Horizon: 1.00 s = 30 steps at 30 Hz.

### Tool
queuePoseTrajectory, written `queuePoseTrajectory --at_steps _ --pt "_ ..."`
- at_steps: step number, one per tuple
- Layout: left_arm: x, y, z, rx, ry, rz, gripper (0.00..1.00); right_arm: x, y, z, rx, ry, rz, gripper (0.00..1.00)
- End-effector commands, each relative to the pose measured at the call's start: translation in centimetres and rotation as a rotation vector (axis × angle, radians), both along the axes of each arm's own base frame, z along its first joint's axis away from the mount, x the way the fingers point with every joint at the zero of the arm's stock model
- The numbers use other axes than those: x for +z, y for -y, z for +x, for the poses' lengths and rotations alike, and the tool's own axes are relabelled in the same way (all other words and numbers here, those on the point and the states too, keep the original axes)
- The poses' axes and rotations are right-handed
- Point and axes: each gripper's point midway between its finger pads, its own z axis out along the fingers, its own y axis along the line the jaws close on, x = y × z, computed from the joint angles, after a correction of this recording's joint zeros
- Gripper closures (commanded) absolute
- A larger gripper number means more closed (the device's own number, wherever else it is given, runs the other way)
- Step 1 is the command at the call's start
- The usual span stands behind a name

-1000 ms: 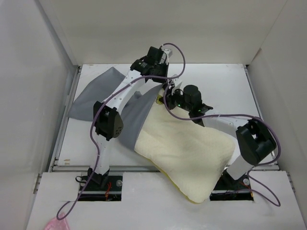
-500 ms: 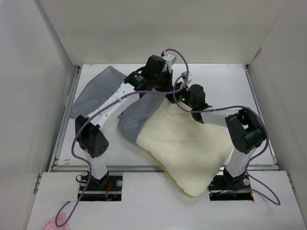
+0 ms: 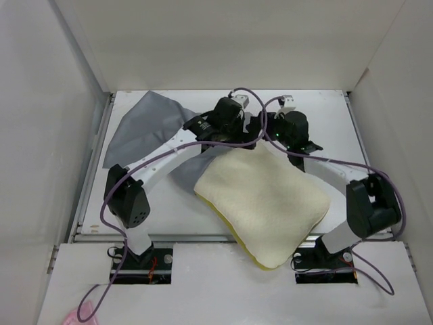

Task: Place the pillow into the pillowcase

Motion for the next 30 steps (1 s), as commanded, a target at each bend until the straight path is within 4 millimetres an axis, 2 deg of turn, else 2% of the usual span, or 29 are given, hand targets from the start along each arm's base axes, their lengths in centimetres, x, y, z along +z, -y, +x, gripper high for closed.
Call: queuePoseTrajectory --at_steps 1,2,3,4,5,6,7,8,9,10,11,13,14,15,17,18,19,20,21,22,23,24,26,27,30 --pt "6.4 -3.9 0.1 0.176 0.132 -0.058 0.0 -2.4 3.6 -3.7 -0.079 -0.167 -0.195 0.07" --pt "6.3 -4.9 -0.2 0.208 0.133 -0.049 0.0 -3.1 5.2 -4.2 -0.156 -0.207 -0.227 0.06" --pt "4.9 -6.3 -0.6 0.269 0.115 -0.025 0.0 -3.3 6.1 -5.9 -0.161 -0.258 -0.256 0.06" --pt "4.5 -7.1 -1.0 0.296 0.111 -0.021 0.0 -3.5 6.1 -7.0 -0.114 -0.249 -0.321 0.06" --pt "4.6 -8.5 -2.0 0.329 0.105 -0.023 0.0 -3.4 5.0 -8.4 -0.063 -0.236 -0.346 0.06" --pt "2.2 -10.0 -2.6 0.371 0.066 0.021 0.0 -4.2 4.4 -10.2 -0.016 -0.245 -0.382 0.0" --pt "1.2 -10.8 -3.2 0.423 0.036 0.022 0.0 -3.1 3.5 -11.4 0.031 -0.199 -0.395 0.0" --pt "0.8 -11.7 -3.6 0.446 0.025 0.014 0.0 -3.0 2.4 -12.6 0.072 -0.192 -0.4 0.0" --pt "-0.3 -12.3 -4.0 0.46 -0.001 0.021 0.0 -3.1 0.0 -14.2 0.166 -0.17 -0.415 0.0" --pt "-2.6 -12.8 -5.0 0.457 -0.04 0.048 0.0 -3.5 -1.2 -15.3 0.221 -0.165 -0.427 0.0" --pt "-3.4 -13.3 -5.1 0.476 -0.053 0.05 0.02 -3.5 -2.2 -16.1 0.266 -0.155 -0.432 0.0" --pt "-5.2 -13.7 -5.5 0.483 -0.075 0.071 0.05 -4.8 -4.5 -17.7 0.358 -0.152 -0.456 0.0" --pt "-4.9 -14.0 -4.9 0.514 -0.05 0.068 0.06 -5.7 -5.2 -17.4 0.348 -0.161 -0.468 0.0" --pt "-6.0 -14.1 -5.0 0.508 -0.064 0.1 0.06 -6.4 -5.5 -17.4 0.348 -0.167 -0.484 0.0" --pt "-6.5 -13.6 -4.1 0.498 -0.042 0.11 0.08 -7.7 -5.7 -16.6 0.285 -0.177 -0.509 0.0" --pt "-6.7 -13.8 -3.6 0.507 -0.03 0.133 0.08 -9.6 -5.8 -16.3 0.275 -0.216 -0.53 0.0" --pt "-8.0 -13.7 -3.1 0.516 -0.042 0.174 0.09 -10.6 -5.6 -15.9 0.238 -0.238 -0.54 0.0" --pt "-8.1 -13.7 -2.7 0.525 -0.045 0.2 0.11 -11.1 -5.1 -15.1 0.185 -0.245 -0.564 0.0" --pt "-9.0 -14.1 -2.2 0.546 -0.051 0.263 0.17 -12.5 -4.6 -14.1 0.114 -0.262 -0.583 0.05" --pt "-9.9 -14.7 -1.8 0.564 -0.055 0.293 0.18 -13.3 -4.8 -14.1 0.107 -0.279 -0.579 0.05" --pt "-10.4 -14.9 -1.9 0.567 -0.068 0.326 0.37 -13.8 -4.6 -13.8 0.091 -0.282 -0.594 0.13" --pt "-10.1 -14.7 -1.4 0.579 -0.065 0.326 0.5 -14.4 -4.7 -13.3 0.068 -0.278 -0.59 0.28" --pt "-10.8 -14.3 -1.0 0.577 -0.075 0.342 0.73 -15.0 -5.1 -13.1 0.054 -0.289 -0.566 0.61" --pt "-10.4 -14.3 -0.9 0.571 -0.07 0.344 0.97 -14.6 -5.7 -12.6 0.048 -0.278 -0.542 1.0" --pt "-9.9 -13.5 -0.5 0.532 -0.059 0.325 1.0 -14.0 -6.5 -11.6 0.029 -0.253 -0.508 1.0"
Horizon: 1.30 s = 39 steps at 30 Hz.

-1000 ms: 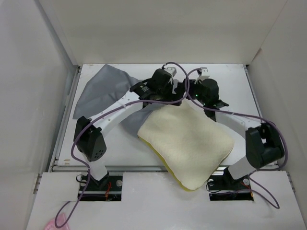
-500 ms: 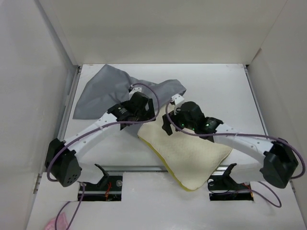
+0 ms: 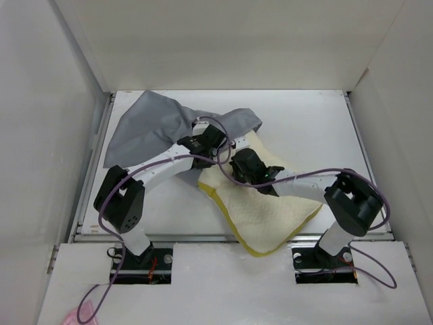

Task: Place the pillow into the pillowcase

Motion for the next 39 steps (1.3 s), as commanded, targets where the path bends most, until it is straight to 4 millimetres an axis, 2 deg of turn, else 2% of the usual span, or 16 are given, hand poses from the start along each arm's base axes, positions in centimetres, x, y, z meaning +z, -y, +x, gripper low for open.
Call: queuePoseTrajectory --at_steps 1,2,6,9,12,15,18,22,24,25,28,30,31,33,35,39 --pt "3.5 1.7 1.0 -0.055 0.079 -0.037 1.0 0.2 -0.2 2.3 -0.083 0.068 0.025 1.0" --pt "4.3 2.9 0.6 -0.1 0.078 -0.068 1.0 1.8 -0.3 2.8 -0.097 0.108 0.057 1.0" --pt "10.9 8.6 -1.7 -0.311 0.184 -0.201 1.0 9.8 -0.4 5.5 -0.193 0.309 0.195 1.0" --pt "14.0 11.1 -3.7 -0.424 0.205 -0.289 1.0 16.1 0.1 6.8 -0.237 0.453 0.313 1.0" --pt "16.0 12.0 -5.3 -0.481 0.224 -0.325 1.0 20.6 1.3 7.4 -0.272 0.537 0.408 1.0" --pt "15.9 11.5 -6.4 -0.489 0.2 -0.325 1.0 24.1 3.1 8.0 -0.321 0.611 0.477 1.0" --pt "14.2 10.5 -8.2 -0.486 0.128 -0.314 1.0 26.2 4.9 9.2 -0.374 0.645 0.516 1.0" --pt "12.5 9.4 -9.3 -0.458 0.082 -0.295 1.0 26.4 5.6 9.6 -0.398 0.634 0.487 1.0" --pt "12.6 9.7 -9.1 -0.46 0.103 -0.314 0.93 26.5 5.0 9.5 -0.378 0.617 0.523 1.0" --pt "12.8 10.2 -8.8 -0.462 0.125 -0.334 0.83 25.7 4.8 9.3 -0.373 0.593 0.529 1.0" --pt "12.2 11.4 -7.6 -0.474 0.147 -0.322 0.8 22.8 3.2 9.0 -0.372 0.525 0.487 1.0" --pt "12.6 11.8 -6.4 -0.447 0.176 -0.301 0.74 19.6 2.4 9.1 -0.371 0.464 0.42 1.0" --pt "11.5 11.8 -5.9 -0.436 0.148 -0.273 0.62 18.3 2.5 9.2 -0.385 0.437 0.403 1.0" --pt "11.6 11.4 -5.0 -0.4 0.153 -0.253 0.59 15.9 2.4 9.5 -0.396 0.391 0.346 1.0" --pt "11.7 10.3 -4.3 -0.365 0.154 -0.226 0.48 14.3 2.4 9.5 -0.395 0.37 0.318 1.0" --pt "14.0 7.3 -3.3 -0.271 0.228 -0.158 0.37 11.0 1.9 9.1 -0.358 0.307 0.27 1.0"
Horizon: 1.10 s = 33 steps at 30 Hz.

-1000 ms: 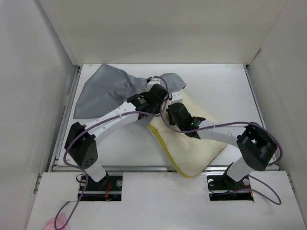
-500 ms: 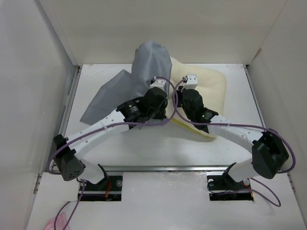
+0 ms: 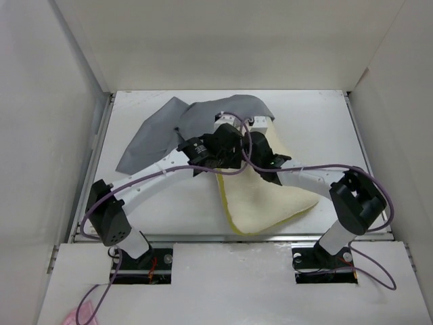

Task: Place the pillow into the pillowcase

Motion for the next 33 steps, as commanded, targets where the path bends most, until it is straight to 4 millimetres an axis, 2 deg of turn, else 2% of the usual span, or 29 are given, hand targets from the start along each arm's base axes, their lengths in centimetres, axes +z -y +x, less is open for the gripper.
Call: queuePoseTrajectory --at_steps 1,3,4,5,6,7,8,9,12,13,14,15,16,19,20,21,22,23,24,25,26,27,28,30,31,33 --pt "5.4 -3.0 2.0 0.143 0.155 0.013 0.33 3.7 -1.5 1.0 -0.001 0.097 0.091 1.0" --pt "6.2 -4.9 3.4 0.21 0.197 0.049 0.26 1.8 -1.7 0.3 0.029 0.058 0.075 1.0" --pt "7.1 -5.1 4.2 0.218 0.223 0.037 0.19 1.9 -1.9 0.4 0.046 0.064 0.072 1.0" --pt "7.2 -5.2 5.1 0.211 0.232 0.044 0.15 1.3 -1.9 0.0 0.057 0.049 0.066 1.0" --pt "6.3 -5.7 6.3 0.182 0.235 0.101 0.15 1.2 -2.5 -0.3 0.096 0.04 0.07 1.0" --pt "7.0 -4.9 7.6 0.151 0.275 0.089 0.15 0.7 -2.5 -0.5 0.108 0.03 0.068 1.0" --pt "6.6 -3.9 8.0 0.07 0.273 0.091 0.12 0.5 -2.7 -0.7 0.119 0.028 0.073 1.0" --pt "5.5 -3.6 9.3 0.029 0.275 0.138 0.06 0.5 -2.9 -0.8 0.136 0.026 0.07 1.0" --pt "5.3 -3.6 11.8 -0.05 0.301 0.227 0.05 0.0 -3.0 -1.1 0.163 0.018 0.051 1.0" --pt "3.9 -3.8 13.1 -0.072 0.276 0.254 0.06 0.5 -3.1 -1.2 0.172 0.025 0.062 1.0" --pt "4.3 -3.5 13.8 -0.121 0.293 0.276 0.06 0.5 -2.8 -1.0 0.176 0.027 0.051 1.0" --pt "4.0 -2.7 14.2 -0.18 0.29 0.262 0.06 0.6 -2.6 -1.2 0.194 0.032 0.032 1.0" --pt "2.8 -2.4 14.6 -0.228 0.272 0.282 0.06 0.7 -2.2 -1.1 0.185 0.029 0.029 1.0" --pt "2.3 -1.3 15.5 -0.352 0.291 0.311 0.06 0.3 -0.7 -1.1 0.196 -0.01 -0.016 1.0" --pt "1.2 -1.0 16.0 -0.364 0.278 0.328 0.06 -0.4 0.1 -1.1 0.191 -0.038 -0.038 0.92" --pt "1.6 -0.6 16.5 -0.371 0.286 0.333 0.06 -0.5 0.6 -1.6 0.191 -0.07 -0.058 0.68" --pt "1.3 -0.3 16.7 -0.387 0.281 0.338 0.06 0.6 0.9 -2.0 0.191 -0.058 -0.051 0.56" --pt "0.1 0.2 17.4 -0.398 0.267 0.353 0.06 0.8 1.6 -2.3 0.176 -0.067 -0.045 0.46" --pt "-0.4 0.2 17.7 -0.392 0.256 0.367 0.06 0.8 2.4 -2.9 0.153 -0.077 -0.044 0.27" --pt "0.4 0.5 18.4 -0.381 0.274 0.366 0.08 0.8 3.0 -3.9 0.145 -0.102 -0.041 0.0" --pt "0.2 0.6 19.0 -0.367 0.278 0.377 0.1 2.8 4.0 -4.3 0.116 -0.072 0.011 0.0" --pt "-1.1 0.8 19.6 -0.365 0.262 0.392 0.11 3.3 4.4 -5.0 0.126 -0.075 0.034 0.0" --pt "-0.6 1.1 20.0 -0.363 0.271 0.388 0.11 3.1 5.8 -5.2 0.094 -0.08 0.043 0.0" --pt "-1.6 2.2 20.2 -0.394 0.256 0.365 0.14 5.1 7.8 -5.3 0.044 -0.042 0.085 0.0" --pt "-1.8 2.5 20.3 -0.404 0.254 0.356 0.14 4.9 9.4 -5.0 0.009 -0.05 0.086 0.0" --pt "-1.1 3.0 20.9 -0.397 0.283 0.341 0.14 4.7 11.1 -4.4 -0.045 -0.057 0.092 0.0"
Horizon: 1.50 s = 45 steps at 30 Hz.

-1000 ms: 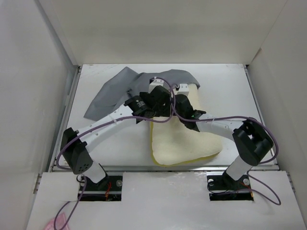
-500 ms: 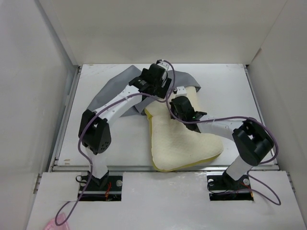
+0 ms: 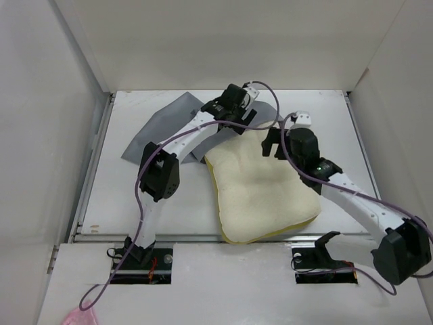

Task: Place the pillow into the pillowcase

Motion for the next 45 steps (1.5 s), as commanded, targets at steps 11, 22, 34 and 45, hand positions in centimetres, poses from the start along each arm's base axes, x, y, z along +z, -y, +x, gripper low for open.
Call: queuePoseTrajectory --at_steps 11,22,34,45 --pt "0.1 7.4 -0.3 -0.213 0.059 -0.046 0.27 -5.7 3.7 9.2 -0.064 -0.121 -0.013 0.2" --pt "3.4 7.2 3.4 -0.05 0.216 -0.083 1.0 -8.2 -0.6 11.8 0.148 -0.109 0.039 0.94" --pt "10.0 11.0 -3.7 -0.262 0.152 -0.331 1.0 0.3 -2.2 10.8 0.28 0.323 0.116 1.0" --pt "4.6 11.2 -15.8 -0.41 -0.072 -0.346 1.0 7.0 -4.3 7.7 0.408 0.581 0.399 1.0"
